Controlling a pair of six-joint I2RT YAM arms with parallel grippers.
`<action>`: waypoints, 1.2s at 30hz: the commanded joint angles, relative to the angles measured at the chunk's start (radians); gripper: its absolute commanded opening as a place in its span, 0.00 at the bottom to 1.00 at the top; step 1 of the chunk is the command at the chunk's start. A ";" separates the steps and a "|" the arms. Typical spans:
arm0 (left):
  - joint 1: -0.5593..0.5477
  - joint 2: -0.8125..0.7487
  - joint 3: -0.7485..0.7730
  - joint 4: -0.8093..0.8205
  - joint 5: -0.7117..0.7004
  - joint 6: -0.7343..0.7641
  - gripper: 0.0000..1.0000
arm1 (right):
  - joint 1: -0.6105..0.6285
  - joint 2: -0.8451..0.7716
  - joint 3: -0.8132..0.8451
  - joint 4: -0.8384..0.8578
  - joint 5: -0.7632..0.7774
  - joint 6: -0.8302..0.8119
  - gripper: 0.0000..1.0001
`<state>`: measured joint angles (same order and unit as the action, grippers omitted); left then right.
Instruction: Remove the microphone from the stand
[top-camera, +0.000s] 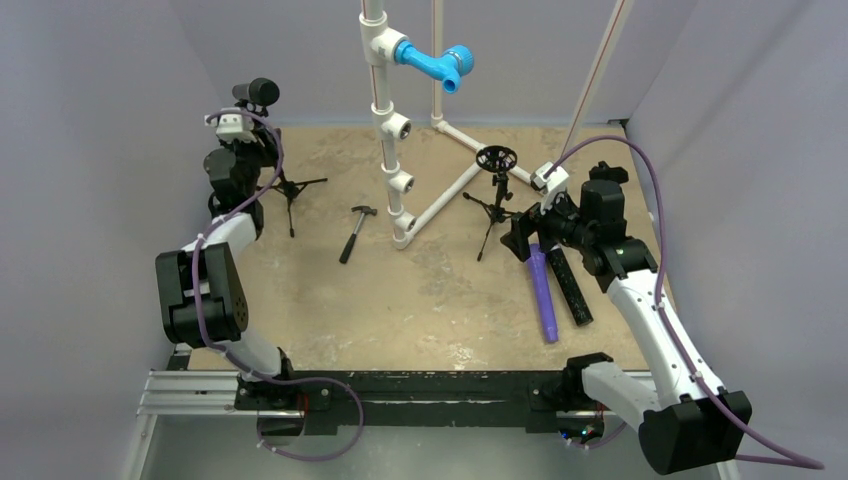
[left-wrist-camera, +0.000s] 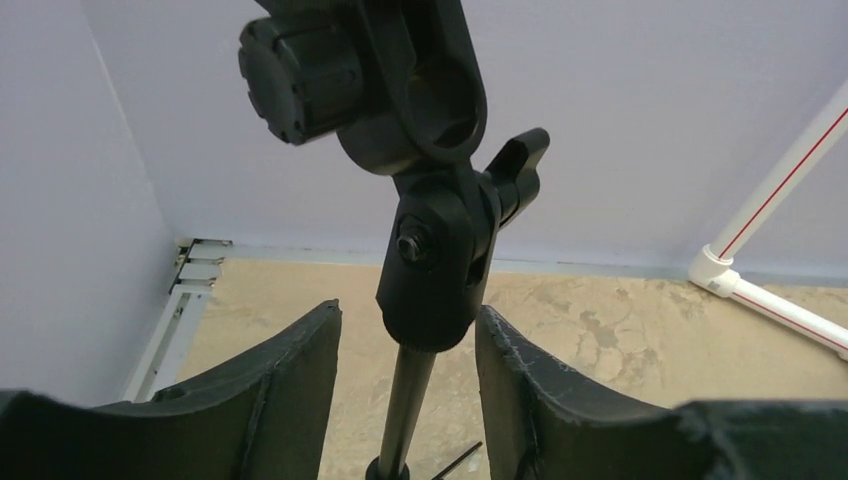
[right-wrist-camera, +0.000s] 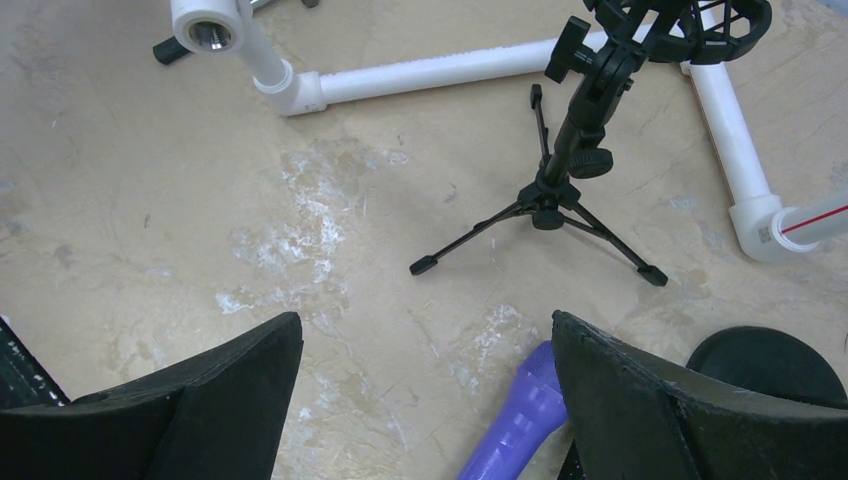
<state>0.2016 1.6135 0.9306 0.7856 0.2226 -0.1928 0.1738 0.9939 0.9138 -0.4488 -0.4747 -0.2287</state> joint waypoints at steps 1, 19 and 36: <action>0.011 0.026 0.070 0.072 0.057 -0.029 0.45 | -0.002 -0.007 -0.002 0.011 -0.027 0.009 0.92; 0.067 -0.130 -0.014 -0.011 0.200 -0.056 0.00 | -0.002 -0.039 0.006 -0.022 -0.036 -0.010 0.92; 0.092 -0.736 -0.181 -0.451 0.526 -0.007 0.00 | -0.001 -0.010 0.083 -0.112 -0.266 -0.091 0.92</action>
<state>0.2878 0.9955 0.7429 0.4034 0.6456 -0.2138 0.1738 0.9768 0.9428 -0.5278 -0.6720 -0.2756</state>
